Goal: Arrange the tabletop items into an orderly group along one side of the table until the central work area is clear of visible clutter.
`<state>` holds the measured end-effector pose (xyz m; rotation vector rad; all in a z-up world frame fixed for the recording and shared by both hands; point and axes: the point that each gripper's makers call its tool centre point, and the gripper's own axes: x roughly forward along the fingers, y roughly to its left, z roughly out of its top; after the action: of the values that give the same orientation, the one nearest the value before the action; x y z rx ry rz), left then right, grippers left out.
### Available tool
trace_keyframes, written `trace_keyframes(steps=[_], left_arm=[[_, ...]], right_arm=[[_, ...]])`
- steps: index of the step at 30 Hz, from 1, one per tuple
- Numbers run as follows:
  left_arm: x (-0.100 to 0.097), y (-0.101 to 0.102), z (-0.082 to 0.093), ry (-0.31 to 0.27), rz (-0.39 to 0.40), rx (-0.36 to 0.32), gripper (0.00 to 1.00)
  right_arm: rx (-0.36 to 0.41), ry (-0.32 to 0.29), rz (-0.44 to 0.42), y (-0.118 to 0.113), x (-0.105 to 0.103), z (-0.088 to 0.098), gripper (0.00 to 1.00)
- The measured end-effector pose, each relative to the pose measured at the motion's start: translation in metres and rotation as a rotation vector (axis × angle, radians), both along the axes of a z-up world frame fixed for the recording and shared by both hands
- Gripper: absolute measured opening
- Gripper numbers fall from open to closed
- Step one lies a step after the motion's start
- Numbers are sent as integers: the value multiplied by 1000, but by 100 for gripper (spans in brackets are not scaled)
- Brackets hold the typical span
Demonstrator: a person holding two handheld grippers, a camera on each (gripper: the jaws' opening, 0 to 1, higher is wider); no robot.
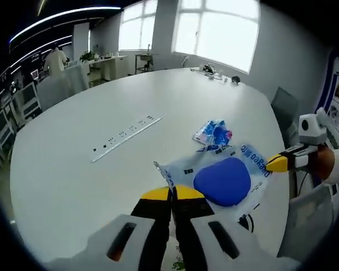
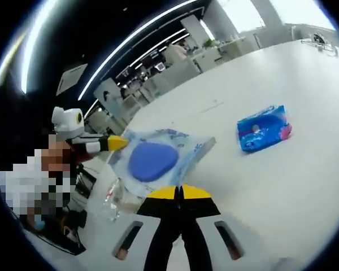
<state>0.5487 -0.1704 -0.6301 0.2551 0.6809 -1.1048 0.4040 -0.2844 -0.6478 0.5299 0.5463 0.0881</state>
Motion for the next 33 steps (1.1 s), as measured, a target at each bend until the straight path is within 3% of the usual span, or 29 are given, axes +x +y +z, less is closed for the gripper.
trace_keyframes(steps=[9,18,25,33], left_arm=[[1,5,16,-41,104,-37,0],[1,6,22,-50,182,-70,0],[1,3,20,-51,224,-81,0],[3,-5,3,-39,264,-81,0]], right_arm=[[-115,-43,76,-21,26,27,0],[-199,-57,152,-36,45,37,0],[-320,-51,230,-44,58,33,0],[-416,-35,286,-56,71,17,0]])
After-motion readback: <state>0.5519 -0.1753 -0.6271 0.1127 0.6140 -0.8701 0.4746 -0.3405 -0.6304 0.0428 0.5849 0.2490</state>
